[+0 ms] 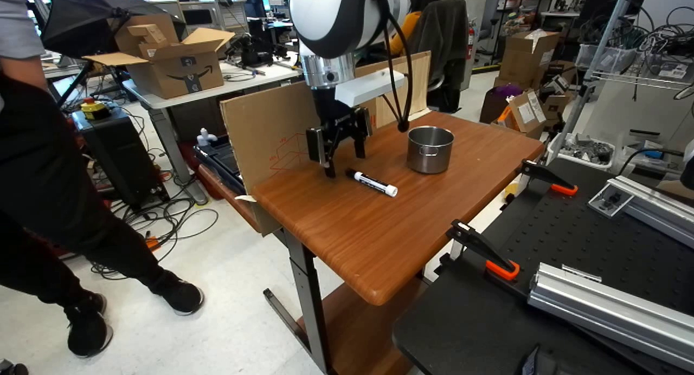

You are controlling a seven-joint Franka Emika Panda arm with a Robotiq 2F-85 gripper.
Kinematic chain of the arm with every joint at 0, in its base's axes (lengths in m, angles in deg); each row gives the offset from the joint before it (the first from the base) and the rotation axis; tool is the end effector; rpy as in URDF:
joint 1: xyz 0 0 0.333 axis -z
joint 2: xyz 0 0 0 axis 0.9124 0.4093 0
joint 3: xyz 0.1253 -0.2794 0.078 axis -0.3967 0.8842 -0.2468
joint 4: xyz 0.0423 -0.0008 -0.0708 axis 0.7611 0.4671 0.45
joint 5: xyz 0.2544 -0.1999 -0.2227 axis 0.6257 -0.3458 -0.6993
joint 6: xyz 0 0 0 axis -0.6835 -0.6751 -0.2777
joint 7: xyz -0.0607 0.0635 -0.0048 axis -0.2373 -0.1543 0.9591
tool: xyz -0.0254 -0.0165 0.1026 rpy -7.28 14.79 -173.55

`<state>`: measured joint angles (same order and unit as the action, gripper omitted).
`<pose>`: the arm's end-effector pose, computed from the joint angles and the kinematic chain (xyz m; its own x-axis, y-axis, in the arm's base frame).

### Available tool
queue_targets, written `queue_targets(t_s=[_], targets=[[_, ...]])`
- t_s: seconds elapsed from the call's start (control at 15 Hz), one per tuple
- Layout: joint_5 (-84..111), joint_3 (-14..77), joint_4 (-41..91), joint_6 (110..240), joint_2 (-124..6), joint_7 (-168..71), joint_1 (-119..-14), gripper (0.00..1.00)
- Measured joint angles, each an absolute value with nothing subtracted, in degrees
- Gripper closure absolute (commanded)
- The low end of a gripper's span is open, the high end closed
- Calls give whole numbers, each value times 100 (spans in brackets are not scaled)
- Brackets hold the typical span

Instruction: Remove the marker from the pot and put it on the table

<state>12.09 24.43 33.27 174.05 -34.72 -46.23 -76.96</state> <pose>0.6251 0.1567 0.1491 0.9771 0.1664 -0.1325 0.1709 -0.9850 0.0232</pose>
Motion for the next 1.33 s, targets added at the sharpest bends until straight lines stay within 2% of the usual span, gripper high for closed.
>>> queue_targets(t_s=[0.47,0.93,1.33], targets=[[1209,2416,3392,17414,-3722,-4623,-7705,0],[1194,2372,4271,17729,-4766,-4623,-7771,0],[1150,2379,4474,17835,-4894,-4608,-7771,0]])
